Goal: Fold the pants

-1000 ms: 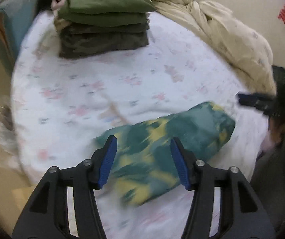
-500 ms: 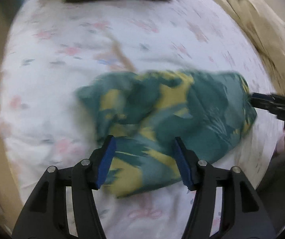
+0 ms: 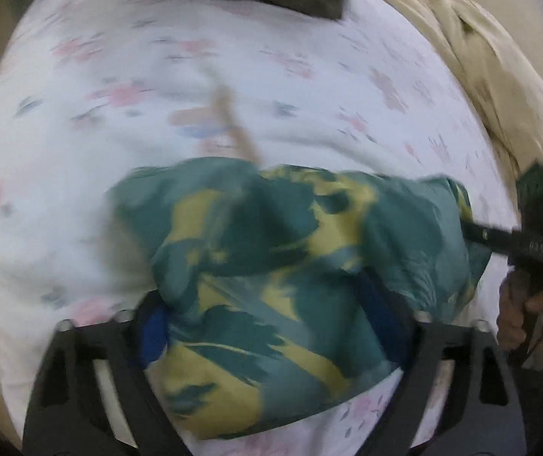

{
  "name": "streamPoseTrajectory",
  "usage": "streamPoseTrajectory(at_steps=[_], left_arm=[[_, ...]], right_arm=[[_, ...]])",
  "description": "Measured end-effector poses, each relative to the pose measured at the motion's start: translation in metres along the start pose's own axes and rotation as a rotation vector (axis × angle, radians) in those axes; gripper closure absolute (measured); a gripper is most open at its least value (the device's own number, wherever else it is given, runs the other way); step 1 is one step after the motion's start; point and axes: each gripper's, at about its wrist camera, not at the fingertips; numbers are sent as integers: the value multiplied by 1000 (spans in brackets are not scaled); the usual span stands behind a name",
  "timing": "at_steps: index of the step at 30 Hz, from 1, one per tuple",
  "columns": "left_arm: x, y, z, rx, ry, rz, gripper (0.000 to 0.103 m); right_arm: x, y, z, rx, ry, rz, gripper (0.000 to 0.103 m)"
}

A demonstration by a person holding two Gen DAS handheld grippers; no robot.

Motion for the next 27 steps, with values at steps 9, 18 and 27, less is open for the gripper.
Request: streamPoseTrajectory(at_steps=[9,18,27], left_arm=[[-17,-5,-12,111,-40,-18,93],[-141,-32,-133,141,-319,110,93],[-329,5,-158,45,-443,126,92]], right_arm=[[-5,32,-32,-133,-86,-66,86],[-103,104,-125,-283,-370,-183,88],[-294,195,-128,-266,-475,-274,88]])
Point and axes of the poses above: each gripper's, at about its wrist camera, not at the fingertips, and z roughly the way its jaws point, y to its left, x to its underside, and after that the axes turned 11 degrees about x, right-handed
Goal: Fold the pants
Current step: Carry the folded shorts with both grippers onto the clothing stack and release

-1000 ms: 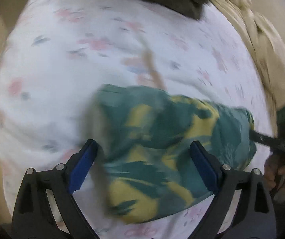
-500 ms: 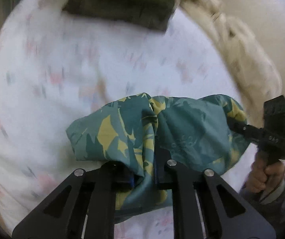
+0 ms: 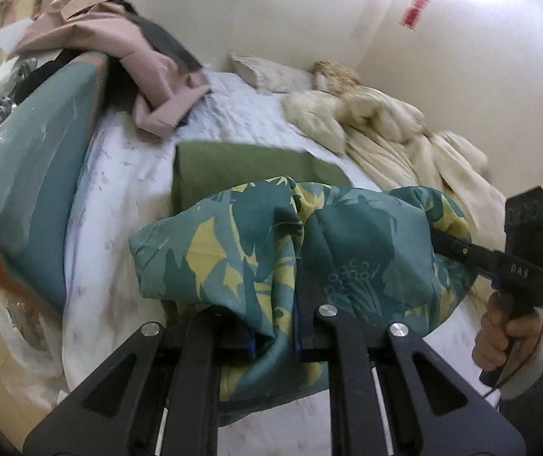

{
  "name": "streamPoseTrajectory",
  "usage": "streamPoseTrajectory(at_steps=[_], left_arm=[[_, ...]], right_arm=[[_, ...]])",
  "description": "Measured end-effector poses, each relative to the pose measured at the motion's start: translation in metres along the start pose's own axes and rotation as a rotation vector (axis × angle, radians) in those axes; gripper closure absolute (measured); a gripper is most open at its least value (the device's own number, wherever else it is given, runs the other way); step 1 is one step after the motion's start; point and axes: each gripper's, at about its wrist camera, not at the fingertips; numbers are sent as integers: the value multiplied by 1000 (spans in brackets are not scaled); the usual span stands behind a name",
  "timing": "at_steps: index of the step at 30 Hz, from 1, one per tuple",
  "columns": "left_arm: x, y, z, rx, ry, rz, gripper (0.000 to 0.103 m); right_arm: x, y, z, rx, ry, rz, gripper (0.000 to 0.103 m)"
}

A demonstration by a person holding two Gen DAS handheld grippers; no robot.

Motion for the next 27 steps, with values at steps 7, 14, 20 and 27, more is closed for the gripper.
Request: streamPoseTrajectory(at_steps=[7,14,20,27], left_arm=[[-31,43,66,-87,-30,27,91],[-24,73,85,-297,-22,28,51],[-6,108,49,-401,-41,-50,34],[39,64,-11,-370,-118,-31,29]], right_arm=[[-48,-34,84,121,44,-11,87],[-42,-78,89,347,38,38,68],[-34,-91,59,395,45,33,65],[1,-36,-17,358,-58,-54,62]])
Point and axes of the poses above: each gripper's, at about its wrist camera, not at the fingertips, and z roughly the way its jaws point, y to its left, x to its underside, and after that the axes turned 11 degrees about x, right-handed
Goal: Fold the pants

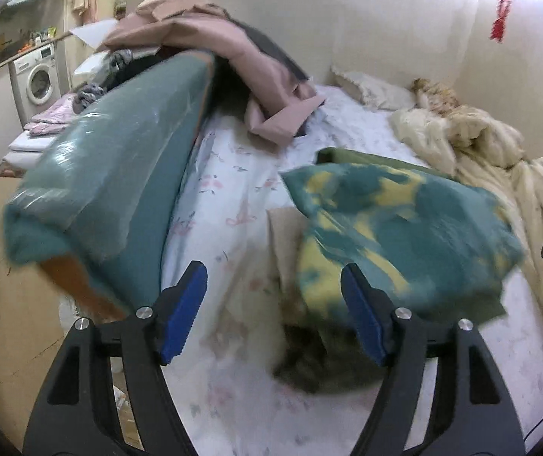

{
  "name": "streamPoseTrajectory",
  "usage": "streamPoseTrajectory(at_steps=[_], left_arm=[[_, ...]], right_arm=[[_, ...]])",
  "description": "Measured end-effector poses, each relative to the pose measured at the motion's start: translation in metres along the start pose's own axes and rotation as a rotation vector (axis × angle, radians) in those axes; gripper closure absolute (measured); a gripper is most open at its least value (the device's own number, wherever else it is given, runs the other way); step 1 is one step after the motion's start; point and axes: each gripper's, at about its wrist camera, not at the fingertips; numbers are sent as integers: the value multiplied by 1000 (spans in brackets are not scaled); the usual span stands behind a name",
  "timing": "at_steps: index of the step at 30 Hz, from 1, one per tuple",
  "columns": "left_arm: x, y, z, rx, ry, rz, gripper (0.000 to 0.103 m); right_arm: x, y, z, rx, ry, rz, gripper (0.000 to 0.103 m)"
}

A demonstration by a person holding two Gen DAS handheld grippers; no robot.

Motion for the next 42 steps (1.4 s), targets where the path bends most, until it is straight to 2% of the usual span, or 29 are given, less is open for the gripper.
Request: streamPoseTrajectory(at_steps=[1,3,7,9,12,14,17,22,27,33,37,42], left_arm=[[9,-7,-12,-12,-15,10,27],[25,-22,-36,10,-30,18,26],[61,-52,-92,34,-79,38,24],[82,-67,-120,25,-99,74,3],[111,-82,-151,10,-152,125,0],[131,-93,-163,-25,-148,179,0],[155,-99,-181,-7,-141,169,0],[190,-110,-218,-2,-168,160,0],[227,-112,-236,11,-175,136,0],[255,-119,-237,14,-195,168,0],[259,-123,-235,-6,-193,206,0],[259,-120,-235,12,-193,183,0]], right_arm=[[8,5,-14,-4,-23,-10,59],[27,17,-45,-8,-56,-23,38],[63,38,-100,-43,-100,-65,37],[83,46,-130,-33,-121,-86,37],[110,53,-163,-22,-144,-99,32],[128,56,-182,-6,-159,-100,29],[156,58,-205,-11,-163,-89,24],[195,57,-227,19,-183,-75,17],[245,63,-240,57,-218,-87,1],[288,65,-239,107,-226,-74,0],[295,67,-240,153,-257,-78,0],[300,68,-236,186,-262,-86,0]])
Point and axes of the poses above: each gripper's, at about its wrist camera, not at the fingertips, and z roughly the way its jaws point, y to its left, x to its underside, and after that the axes turned 11 degrees about x, right-handed
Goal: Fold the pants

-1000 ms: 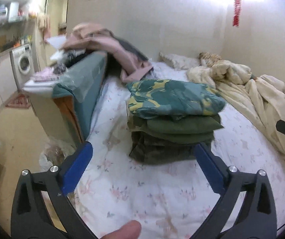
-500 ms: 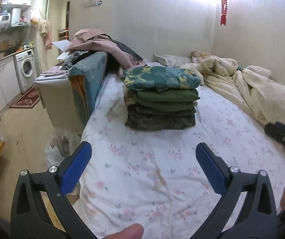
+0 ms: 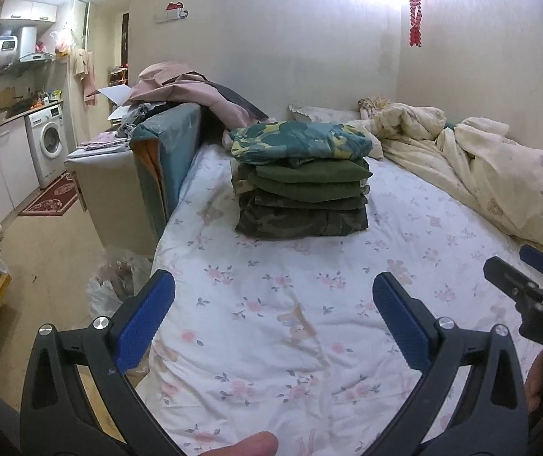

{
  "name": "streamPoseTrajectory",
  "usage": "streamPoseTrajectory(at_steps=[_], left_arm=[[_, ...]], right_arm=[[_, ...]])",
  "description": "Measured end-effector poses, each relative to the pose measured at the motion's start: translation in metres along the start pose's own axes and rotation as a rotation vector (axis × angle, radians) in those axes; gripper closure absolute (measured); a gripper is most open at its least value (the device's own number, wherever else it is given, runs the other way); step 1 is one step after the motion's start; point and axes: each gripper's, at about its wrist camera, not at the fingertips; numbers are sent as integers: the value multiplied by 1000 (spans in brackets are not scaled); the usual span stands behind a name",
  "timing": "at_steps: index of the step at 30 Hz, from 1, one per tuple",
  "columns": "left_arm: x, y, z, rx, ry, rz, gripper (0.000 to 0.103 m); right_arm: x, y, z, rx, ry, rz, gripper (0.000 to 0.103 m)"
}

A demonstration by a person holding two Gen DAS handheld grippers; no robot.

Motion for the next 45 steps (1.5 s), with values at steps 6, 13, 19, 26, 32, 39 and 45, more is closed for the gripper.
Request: streamPoseTrajectory(at_steps=[6,13,19,26,32,39,45], left_arm=[[2,0,2,4,10,1,0],[2,-1,-2,2,-5,8,0],[2,-5,-1,12,-7,19,0],[1,-7,0,19,-3,22,0],[0,-9,1,20,-8,28,0],[-2,-8,1,21,-9,8,0],[-1,-7,-1,20,-8,14,0]], right_arm=[[2,3,1,6,8,-12,0],[4,9,-3,-2,-2,-32,0],[3,11,-5,-13,-5,-34,0],[2,10,-5,-16,-6,-24,0],[2,10,-5,-13,-8,-27,0],[1,11,-6,-28,-4,-32,0],[0,11,-6,-33,0,-37,0]])
Point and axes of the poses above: each gripper's, at about its wrist camera, not at the fingertips, and z roughly the way its jaws point, y to its left, x to its underside, and after that the axes turned 11 degrees about x, right-handed
